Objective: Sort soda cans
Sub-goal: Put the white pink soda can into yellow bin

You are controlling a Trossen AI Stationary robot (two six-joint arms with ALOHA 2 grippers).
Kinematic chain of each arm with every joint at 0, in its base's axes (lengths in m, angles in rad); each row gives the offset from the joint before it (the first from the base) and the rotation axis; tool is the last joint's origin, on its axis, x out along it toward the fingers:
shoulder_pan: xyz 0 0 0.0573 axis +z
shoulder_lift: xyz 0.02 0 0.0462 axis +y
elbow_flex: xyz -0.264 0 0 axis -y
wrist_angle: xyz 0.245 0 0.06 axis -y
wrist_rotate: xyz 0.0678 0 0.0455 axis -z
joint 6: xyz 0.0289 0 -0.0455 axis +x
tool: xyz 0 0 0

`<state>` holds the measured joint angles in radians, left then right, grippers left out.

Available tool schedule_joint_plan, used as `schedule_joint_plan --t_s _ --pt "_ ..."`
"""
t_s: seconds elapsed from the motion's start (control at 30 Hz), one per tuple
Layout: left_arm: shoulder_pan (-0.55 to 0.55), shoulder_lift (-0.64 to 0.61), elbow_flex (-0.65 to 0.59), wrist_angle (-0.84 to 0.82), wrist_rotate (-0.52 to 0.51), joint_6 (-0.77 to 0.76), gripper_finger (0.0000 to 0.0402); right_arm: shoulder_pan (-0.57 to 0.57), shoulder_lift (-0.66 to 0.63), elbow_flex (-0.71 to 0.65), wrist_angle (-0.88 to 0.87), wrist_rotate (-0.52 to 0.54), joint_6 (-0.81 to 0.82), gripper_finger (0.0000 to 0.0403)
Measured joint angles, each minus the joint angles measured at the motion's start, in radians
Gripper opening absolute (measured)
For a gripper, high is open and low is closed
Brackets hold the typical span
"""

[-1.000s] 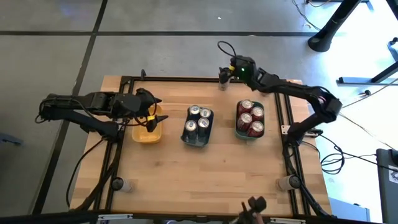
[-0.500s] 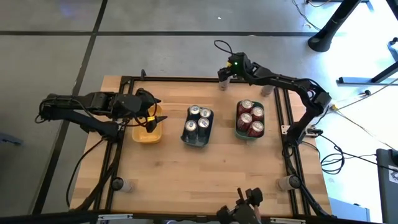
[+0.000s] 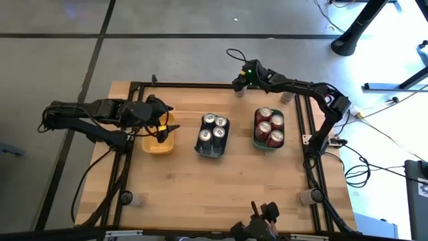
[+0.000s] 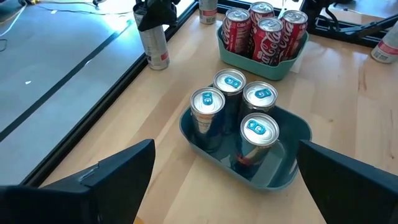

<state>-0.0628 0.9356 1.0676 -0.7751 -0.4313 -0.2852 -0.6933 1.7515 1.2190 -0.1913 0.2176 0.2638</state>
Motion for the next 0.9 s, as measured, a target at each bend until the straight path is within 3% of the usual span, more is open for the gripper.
schedule_joint_plan --t_s 0.1,0.3,0.9 --pt "0.0 0.0 0.0 0.0 0.0 0.005 0.0376 0.0 0.0 0.0 0.0 -0.001 0.0 0.0352" --pt "0.0 0.0 0.0 0.0 0.0 0.0 0.0376 0.009 -0.002 0.0 -0.009 -0.023 -0.008 0.0241" --pt "0.0 0.0 0.0 -0.002 0.0 0.008 0.0376 0.242 -0.019 0.192 0.026 -0.019 -0.101 0.0239"
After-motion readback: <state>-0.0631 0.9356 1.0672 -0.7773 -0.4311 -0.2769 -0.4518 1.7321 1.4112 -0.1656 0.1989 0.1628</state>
